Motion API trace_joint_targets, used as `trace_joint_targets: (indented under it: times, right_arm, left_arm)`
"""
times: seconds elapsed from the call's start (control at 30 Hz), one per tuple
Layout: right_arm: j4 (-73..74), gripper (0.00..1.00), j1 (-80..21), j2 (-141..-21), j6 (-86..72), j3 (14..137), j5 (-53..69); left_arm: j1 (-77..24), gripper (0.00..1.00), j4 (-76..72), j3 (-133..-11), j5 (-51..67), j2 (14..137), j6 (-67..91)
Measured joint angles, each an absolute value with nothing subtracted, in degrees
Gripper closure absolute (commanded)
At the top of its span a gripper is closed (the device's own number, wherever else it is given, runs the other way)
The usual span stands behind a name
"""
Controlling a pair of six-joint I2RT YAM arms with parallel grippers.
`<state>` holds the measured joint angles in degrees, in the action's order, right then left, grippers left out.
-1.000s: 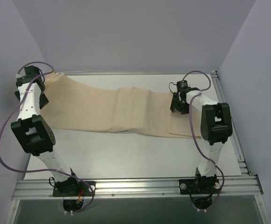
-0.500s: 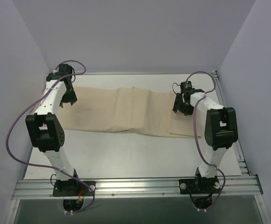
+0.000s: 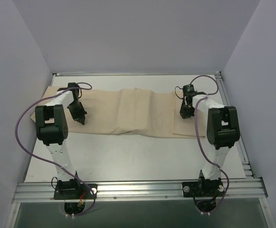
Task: Open and lay out the surgical kit
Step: Open the surgical kit at the center of the board.
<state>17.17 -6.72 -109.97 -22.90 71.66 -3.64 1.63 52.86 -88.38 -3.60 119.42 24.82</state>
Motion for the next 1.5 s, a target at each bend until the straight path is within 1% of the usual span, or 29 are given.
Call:
trace_joint_targets:
  times: [0.2, 0.33, 0.4, 0.43, 0.47, 0.5, 0.57, 0.67, 0.77, 1.0, 1.43, 1.5]
  right_arm:
    - [17.23, 1.00, -5.96, -114.67, -21.71, 78.06, -4.34]
    - [16.93, 1.00, -5.58, -116.14, -20.32, 80.25, -4.64]
    - [17.19, 0.86, -5.58, -116.49, -19.59, 80.90, -4.95]
    - [17.43, 0.77, -5.61, -116.57, -19.38, 81.14, -5.08]
    - [17.63, 0.62, -5.63, -116.55, -19.14, 81.23, -5.21]
    - [17.87, 0.53, -5.65, -116.40, -19.00, 81.21, -5.50]
    - [18.48, 0.45, -5.67, -115.68, -18.02, 80.99, -5.54]
    - [20.01, 0.44, -6.26, -113.40, -17.17, 80.20, -5.54]
    - [20.69, 0.46, -8.01, -110.85, -16.12, 79.64, -5.61]
    - [20.71, 0.47, -14.35, -109.93, -15.75, 79.46, -5.65]
    - [20.51, 0.52, -15.38, -115.79, -16.16, 80.77, -9.13]
    - [20.49, 0.54, -15.49, -116.16, -16.19, 81.12, -9.82]
  left_arm:
    - [2.46, 0.98, 48.99, -82.96, 0.64, 116.27, 27.97]
    - [2.46, 0.98, 46.96, -79.88, 2.46, 114.32, 29.17]
    - [2.48, 0.98, 46.72, -79.29, 2.87, 113.84, 29.30]
    - [2.52, 0.98, 46.78, -79.33, 2.87, 113.84, 29.23]
    - [2.63, 0.96, 46.98, -79.48, 2.85, 113.84, 29.08]
    - [2.74, 0.94, 47.27, -79.70, 2.87, 113.91, 28.84]
    - [2.79, 0.91, 48.51, -80.88, 2.57, 114.41, 27.97]
    - [2.79, 0.89, 49.80, -83.07, 1.10, 115.39, 26.74]
    - [2.81, 0.87, 50.33, -84.55, 0.40, 115.44, 26.00]
    - [2.81, 0.87, 50.37, -85.01, 0.51, 115.44, 24.84]
    - [2.76, 0.87, 50.15, -84.97, 2.07, 115.44, 24.58]
    - [2.79, 0.87, 49.91, -84.77, 2.07, 115.44, 24.53]
